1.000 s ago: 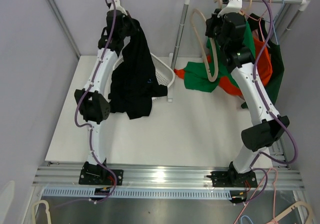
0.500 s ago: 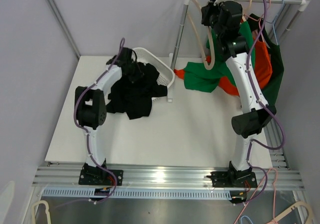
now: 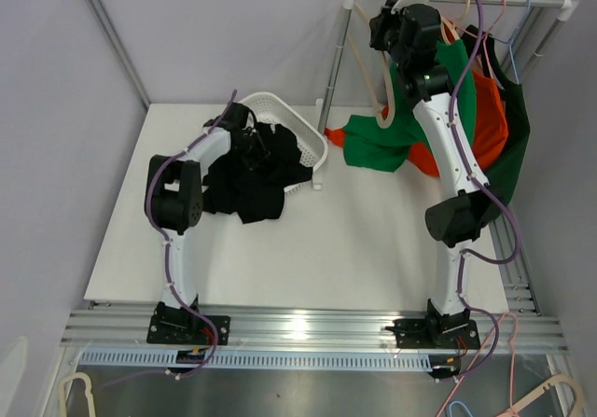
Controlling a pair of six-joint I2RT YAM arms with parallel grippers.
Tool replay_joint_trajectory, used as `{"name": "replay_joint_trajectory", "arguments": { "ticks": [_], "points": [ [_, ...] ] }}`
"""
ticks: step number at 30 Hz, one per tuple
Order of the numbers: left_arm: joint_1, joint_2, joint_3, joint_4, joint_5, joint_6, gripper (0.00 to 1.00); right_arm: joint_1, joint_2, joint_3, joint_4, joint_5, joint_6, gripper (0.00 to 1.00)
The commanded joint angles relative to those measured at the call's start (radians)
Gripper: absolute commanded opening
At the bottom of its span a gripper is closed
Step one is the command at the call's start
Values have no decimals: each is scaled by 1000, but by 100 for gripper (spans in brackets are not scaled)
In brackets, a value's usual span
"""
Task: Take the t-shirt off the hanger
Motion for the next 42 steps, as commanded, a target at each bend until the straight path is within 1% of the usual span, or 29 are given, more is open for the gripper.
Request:
{"name": "replay_joint_trajectory", "arguments": {
  "ticks": [1,2,5,7,8,9,10,11,14,15,16,17,18,19,20,21,22,23,27,29,30,33,34,35,36,39,40,41,42],
  "points": [
    [23,20,148,-72,57,40,19,-6,11,52,21,-28,9,0],
    [23,12,177,-78,48,50,21,-5,9,52,17,-33,9,0],
    [25,-9,225,-133,-20,79,21,-5,5,49,6,-51,26,0],
    [29,2,233,-149,-17,88,22,-5,0,46,3,-59,40,0],
    [31,30,246,-176,-8,91,22,-5,-2,45,0,-63,43,1],
    [31,46,256,-189,1,103,23,-5,-2,44,-2,-66,51,11],
    [31,57,271,-196,9,111,27,-5,-2,44,-8,-69,54,24],
    [31,74,276,-213,5,116,30,-5,-3,44,-13,-76,57,42],
    [31,74,280,-210,-2,123,32,-3,-18,41,-23,-76,60,45],
    [31,74,283,-210,-5,122,35,-3,-21,37,-25,-74,60,47],
    [31,77,311,-213,-8,119,47,-3,-28,35,-28,-71,59,52],
    [31,80,325,-219,-11,116,55,-3,-43,32,-28,-68,60,67],
    [31,86,331,-221,-8,107,60,-3,-52,29,-28,-66,57,71],
    [31,84,345,-213,-5,99,76,-3,-63,23,-28,-63,54,76],
    [31,80,348,-209,-2,94,77,-2,-70,22,-29,-60,48,84],
    [31,74,351,-200,3,90,77,-3,-90,20,-33,-56,43,87],
    [31,46,354,-181,-2,90,81,-2,-103,20,-43,-42,39,89],
    [31,31,354,-175,-8,91,82,-3,-113,18,-51,-33,25,92],
    [26,-75,354,-160,-89,108,85,-5,-192,-23,-75,6,-6,96],
    [20,-133,357,-161,-106,111,86,-8,-259,-87,-72,26,-14,98],
    [14,-150,357,-167,-115,114,98,-14,-282,-109,-72,30,-12,98],
    [2,-196,394,-224,-140,120,99,-31,-348,-147,-101,7,-18,98],
    [0,-202,417,-242,-140,120,100,-35,-357,-150,-135,9,-30,98],
    [0,-210,423,-259,-140,117,100,-37,-371,-152,-152,15,-47,98],
    [-1,-227,426,-284,-132,111,99,-40,-374,-152,-170,65,-60,98],
    [-12,-280,401,-290,-118,113,99,-124,-354,-132,-261,61,-49,97],
    [-18,-299,373,-287,-120,114,99,-155,-344,-108,-317,38,-32,97],
    [-26,-319,362,-284,-136,117,99,-219,-334,-95,-347,11,-5,96],
    [-46,-363,351,-278,-144,123,100,-250,-312,-83,-371,-38,6,95]
  ]
}}
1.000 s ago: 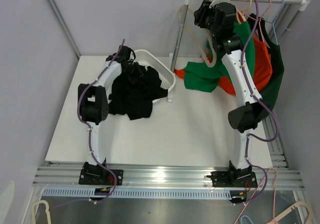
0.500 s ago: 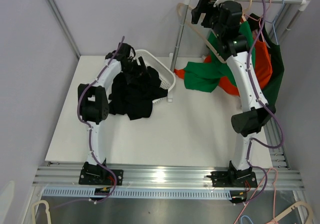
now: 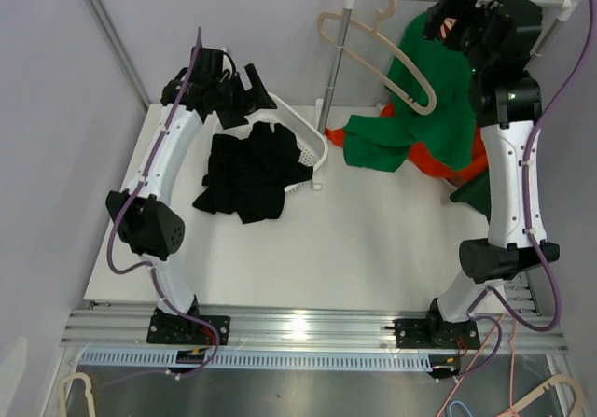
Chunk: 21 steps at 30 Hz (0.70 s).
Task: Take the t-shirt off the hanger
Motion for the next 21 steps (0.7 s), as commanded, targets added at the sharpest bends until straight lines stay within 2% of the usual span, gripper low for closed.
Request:
{"name": "replay_joint_trajectory", "arguments": {
  "ticks": [1,2,5,10,16,18,20,21],
  "points": [
    [-49,-114,-58,-15,-32,23,99,-125,65,41,-185,-85,35,95],
    [-61,-134,-66,-13,-47,27,100,-183,71,43,-191,-119,45,93],
    [-113,-202,-84,-19,-102,43,100,-228,114,70,-204,-214,35,92],
    [-195,-289,-133,10,-176,55,99,-241,220,175,-222,-256,12,91],
    [-236,-342,-139,50,-211,73,100,-248,258,172,-130,-290,7,91],
    [-241,-338,-136,48,-213,76,99,-248,281,199,-139,-279,10,86],
    [-250,-337,-136,45,-225,81,100,-248,304,233,-179,-270,25,76],
    [-254,-334,-136,43,-228,83,99,-248,303,239,-214,-267,27,76]
  ]
}}
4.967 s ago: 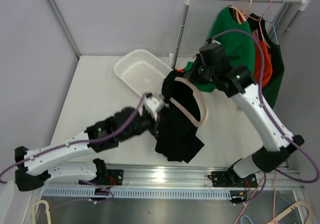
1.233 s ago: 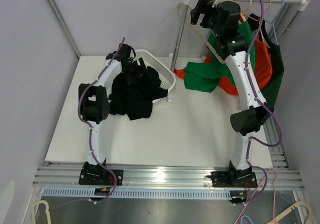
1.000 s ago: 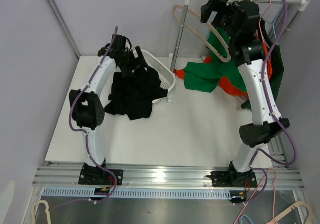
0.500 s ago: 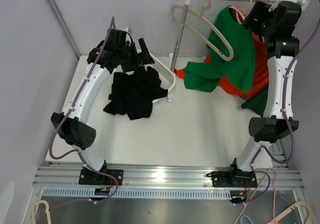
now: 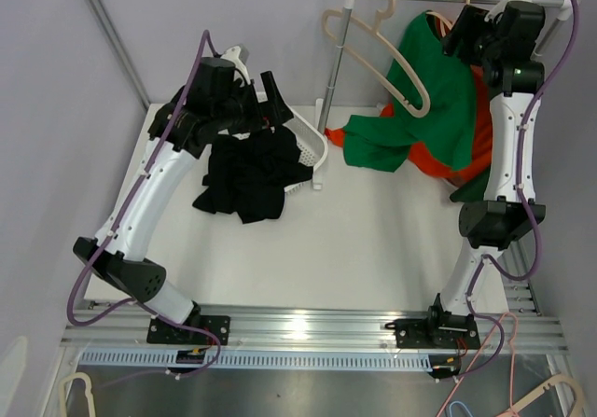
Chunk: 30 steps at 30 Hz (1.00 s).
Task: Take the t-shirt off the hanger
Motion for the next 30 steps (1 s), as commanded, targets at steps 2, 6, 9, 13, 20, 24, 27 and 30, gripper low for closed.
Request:
{"name": "replay_joint_trajectory", "arguments": {
  "ticks": [2,6,9,13,20,24,27,30],
  "points": [
    [-37,-12,1,19,-45,31,100,4,-27,32,-46,13,3,80],
    [-63,-13,-2,21,-66,37,99,29,-145,-167,47,59,-17,77],
    [-80,-7,1,19,-70,39,100,27,-133,-146,19,45,-22,71],
    [-90,3,0,16,-70,40,99,32,-62,-42,-34,27,-16,69],
    [-101,-7,-2,5,-99,48,100,90,-149,-112,-94,126,-11,73],
    [-107,-16,-7,5,-99,50,99,171,-264,-261,-103,249,-10,75],
    [-113,-24,-11,4,-99,49,99,222,-353,-396,-68,319,-1,76],
    [-118,-36,-33,11,-99,53,100,244,-424,-496,-52,378,13,77]
  ]
}}
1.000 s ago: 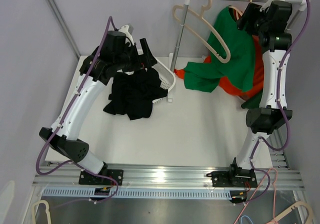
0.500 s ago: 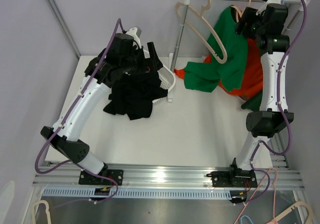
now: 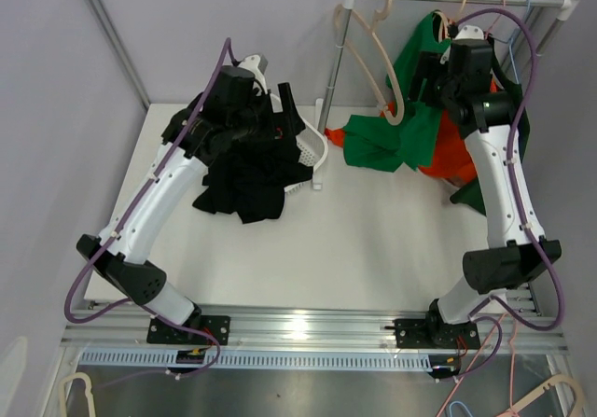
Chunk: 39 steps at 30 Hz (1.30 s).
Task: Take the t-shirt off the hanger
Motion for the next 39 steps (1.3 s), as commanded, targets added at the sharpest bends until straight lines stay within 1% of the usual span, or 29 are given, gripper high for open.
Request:
{"name": "replay_joint_trajectory", "arguments": {
  "ticks": [1,4,5,7,12,13,15,16,17,18,20,22,28,29,30,35,37,38,39],
  "points": [
    [-14,-45,-28,12,-11,25,100,6,-109,-64,26,112,18,77],
    [-14,-51,-42,21,-13,30,100,15,-158,-131,32,137,32,75],
    [-14,-54,-45,23,-13,33,99,17,-167,-160,34,151,35,72],
    [-14,-56,-45,23,-11,33,99,18,-190,-185,38,163,44,58],
    [-14,-59,-59,31,-8,34,100,18,-211,-225,25,181,65,58],
    [-14,-59,-65,34,-7,36,100,18,-216,-232,25,188,72,52],
    [-14,-63,-74,37,-7,34,99,18,-233,-265,38,197,73,44],
    [-14,-65,-80,38,-7,37,100,18,-238,-271,43,198,73,41],
    [-14,-65,-85,41,-7,36,100,17,-241,-274,40,200,73,35],
    [-14,-66,-85,41,-7,37,100,17,-241,-275,35,201,75,25],
    [-15,-68,-92,44,-5,36,100,17,-244,-280,23,206,76,22],
    [-14,-69,-97,46,-4,36,100,17,-254,-301,26,208,79,24],
    [-14,-72,-112,55,1,31,99,17,-326,-369,26,208,95,23],
    [-14,-72,-114,58,5,30,99,18,-334,-387,25,208,99,20],
    [-15,-72,-116,58,5,28,100,17,-346,-395,22,205,104,12],
    [-17,-74,-123,64,5,22,99,21,-392,-440,20,174,121,13],
    [-17,-77,-126,64,5,22,99,23,-411,-455,28,168,122,29],
    [-17,-79,-128,66,5,22,99,23,-411,-458,29,168,118,41],
    [-17,-79,-128,66,5,22,100,23,-409,-460,31,168,118,45]
  ]
}}
